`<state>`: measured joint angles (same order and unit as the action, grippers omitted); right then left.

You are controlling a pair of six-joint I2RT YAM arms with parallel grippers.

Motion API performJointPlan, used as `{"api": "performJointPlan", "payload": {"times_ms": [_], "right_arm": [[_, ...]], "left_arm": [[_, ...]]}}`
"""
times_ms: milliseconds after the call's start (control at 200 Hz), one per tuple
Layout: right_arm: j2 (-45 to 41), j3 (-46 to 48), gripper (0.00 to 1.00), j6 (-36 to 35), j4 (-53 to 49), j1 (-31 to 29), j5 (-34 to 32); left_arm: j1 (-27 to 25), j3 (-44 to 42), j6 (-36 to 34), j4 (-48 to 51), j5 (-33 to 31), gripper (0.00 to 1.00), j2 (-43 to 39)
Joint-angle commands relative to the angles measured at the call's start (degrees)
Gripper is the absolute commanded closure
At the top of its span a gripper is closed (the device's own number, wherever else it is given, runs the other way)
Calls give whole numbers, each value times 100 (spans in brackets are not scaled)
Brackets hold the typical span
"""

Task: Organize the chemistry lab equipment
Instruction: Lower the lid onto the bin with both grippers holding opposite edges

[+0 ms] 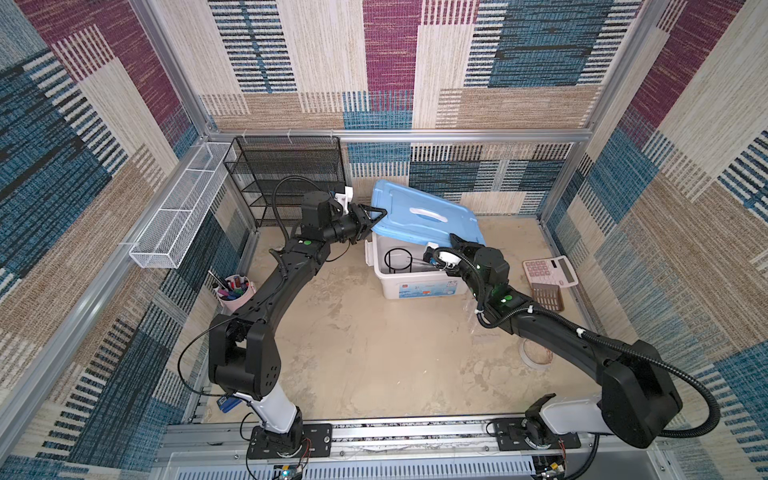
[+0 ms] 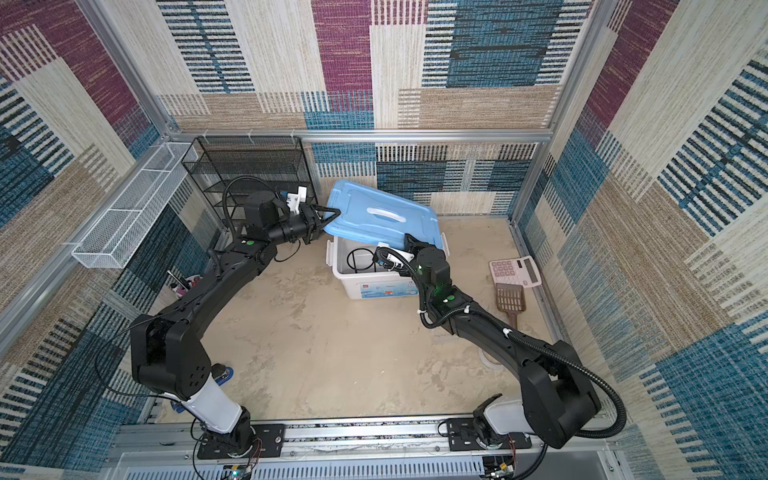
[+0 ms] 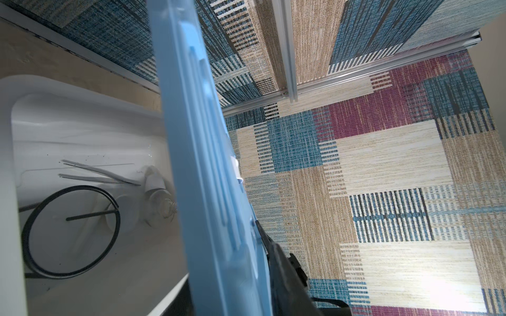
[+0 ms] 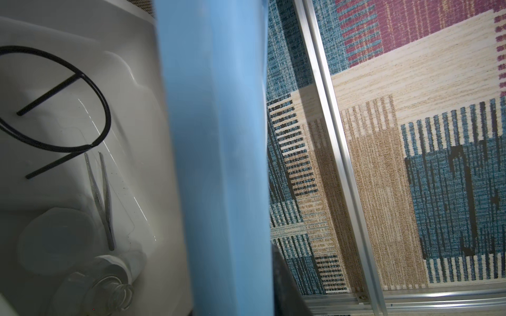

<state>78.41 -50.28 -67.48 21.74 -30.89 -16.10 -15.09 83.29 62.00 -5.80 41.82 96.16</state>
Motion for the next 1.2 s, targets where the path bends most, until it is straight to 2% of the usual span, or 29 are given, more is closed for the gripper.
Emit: {"api": "performJointPlan", "payload": {"times_ms": [0,200,471,756,1192], "right_arm": [[16,-1,73,137,528,-13,13],[-70,-25,65,241,490,-17,74],[-125,34,41,550,377,-4,189],[-238,103,24,1361,-89,57,654],[-534,55,20,1688,-688,506,948]], "left_arm": [[-12,-101,122,-512,32,69,25],[-11,-172,267,-738,89,75,87],[-11,-329,494,-1052,40,84,77],[-45,-456,805,-1498,-72,91,62],[-301,-897,1325,-2486,-475,93,122]]}}
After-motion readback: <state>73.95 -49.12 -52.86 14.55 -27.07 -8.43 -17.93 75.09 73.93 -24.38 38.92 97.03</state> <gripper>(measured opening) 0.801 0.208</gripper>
